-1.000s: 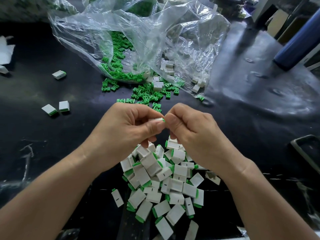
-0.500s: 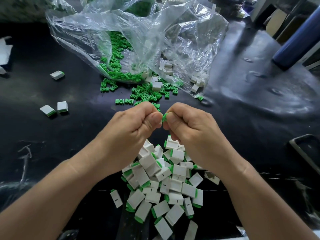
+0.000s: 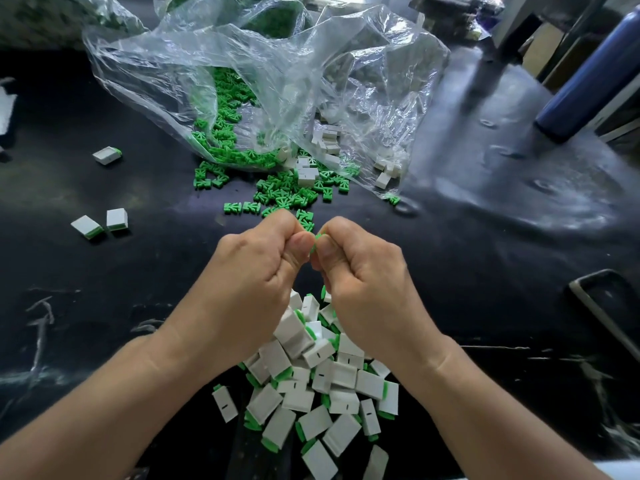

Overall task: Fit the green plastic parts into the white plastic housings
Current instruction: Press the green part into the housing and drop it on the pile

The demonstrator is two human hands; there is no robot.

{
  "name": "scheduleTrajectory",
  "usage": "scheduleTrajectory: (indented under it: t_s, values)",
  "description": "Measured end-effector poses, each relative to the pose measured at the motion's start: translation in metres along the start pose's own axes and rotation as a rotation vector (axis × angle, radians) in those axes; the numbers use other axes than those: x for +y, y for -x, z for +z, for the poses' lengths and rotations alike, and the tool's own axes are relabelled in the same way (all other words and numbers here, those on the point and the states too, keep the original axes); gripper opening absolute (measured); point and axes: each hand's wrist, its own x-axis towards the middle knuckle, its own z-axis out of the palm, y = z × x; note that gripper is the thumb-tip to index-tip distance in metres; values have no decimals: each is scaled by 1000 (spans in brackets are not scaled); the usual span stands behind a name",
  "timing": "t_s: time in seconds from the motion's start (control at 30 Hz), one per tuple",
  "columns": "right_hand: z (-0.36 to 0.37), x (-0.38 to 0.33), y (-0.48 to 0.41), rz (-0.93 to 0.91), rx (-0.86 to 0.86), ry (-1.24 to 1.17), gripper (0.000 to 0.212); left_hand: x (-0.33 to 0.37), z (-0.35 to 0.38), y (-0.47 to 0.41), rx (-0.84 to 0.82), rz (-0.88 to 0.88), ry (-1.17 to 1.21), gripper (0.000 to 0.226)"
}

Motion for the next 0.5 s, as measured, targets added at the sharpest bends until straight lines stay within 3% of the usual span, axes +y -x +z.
scheduleTrajectory:
  t_s: [0.33,0.5]
  values:
    - [-10,-2,0,-84,-156,150,18,-5,-18,-6,-222,93,-137,39]
    - [-2,-4,2,-76,5,-32,24,2,-9,-1,-53,96,-46,32]
